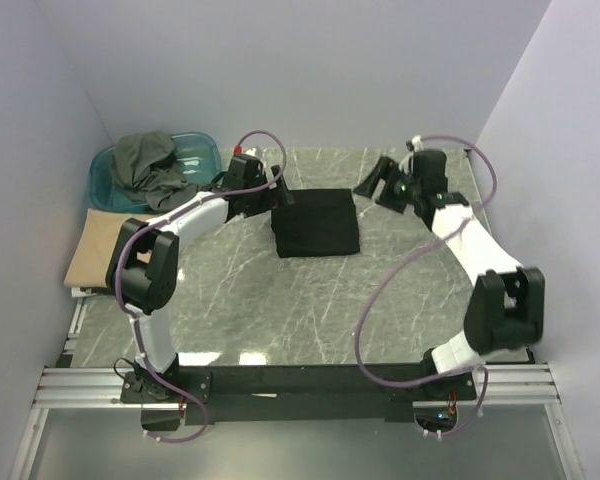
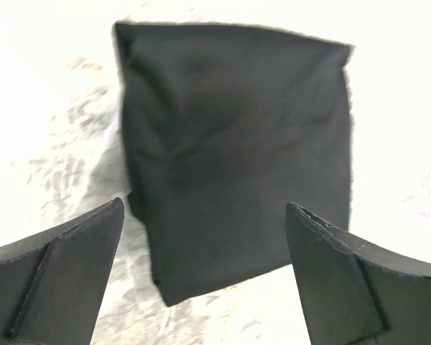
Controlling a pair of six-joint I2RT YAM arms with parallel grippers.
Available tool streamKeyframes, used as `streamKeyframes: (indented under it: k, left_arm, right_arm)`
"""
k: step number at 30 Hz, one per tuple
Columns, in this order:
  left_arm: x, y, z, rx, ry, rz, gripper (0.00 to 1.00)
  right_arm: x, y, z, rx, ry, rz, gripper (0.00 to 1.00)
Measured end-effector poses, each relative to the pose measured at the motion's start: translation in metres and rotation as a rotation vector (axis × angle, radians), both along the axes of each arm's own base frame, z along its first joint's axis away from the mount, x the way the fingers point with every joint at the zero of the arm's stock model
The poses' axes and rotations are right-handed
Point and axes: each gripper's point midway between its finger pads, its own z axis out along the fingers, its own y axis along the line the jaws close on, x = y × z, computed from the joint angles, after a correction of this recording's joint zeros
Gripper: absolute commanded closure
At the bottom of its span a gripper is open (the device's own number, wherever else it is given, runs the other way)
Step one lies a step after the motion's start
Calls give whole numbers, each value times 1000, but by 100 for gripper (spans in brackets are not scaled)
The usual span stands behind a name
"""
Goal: Fold and stack the t-shirts
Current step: Fold the tshirt, then neatly place the folded tshirt to the corner
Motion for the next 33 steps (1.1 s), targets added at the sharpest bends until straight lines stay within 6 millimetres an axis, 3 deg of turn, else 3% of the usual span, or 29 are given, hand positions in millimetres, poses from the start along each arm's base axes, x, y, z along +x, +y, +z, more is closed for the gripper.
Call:
streamKeyframes:
  k: [8,11,17,22,25,26,29,33]
  left_arm:
    - [-1,12,-59,104,128,43,1]
    - [-2,13,-78,134,168,44,1]
    - [7,-7,-77,157,143,16,3]
    - [1,-21,-81,173,141,-11,24]
    - [0,-27,-83,178,142,-17,40]
    - [1,-28,-84,184,140,-13,56]
    - [6,-28,-90,213,139,2,71]
    - [16,-34,-90,236,127,13,90]
  right_arm:
    - [-79,-37,-61,-120,124,-130,14]
    - [-95,-49,-61,-162,117,-170,12]
    - [-109,-63,-47,-202,38,-216,0]
    - [-121,-68,-46,-207,-16,-229,0]
    - [-123,-70,-35,-199,-74,-246,0]
    - [-122,-71,-30,-197,-98,-255,0]
    - [-121,-74,-17,-188,-160,-273,0]
    - [-121,-77,-17,-194,-173,-290,0]
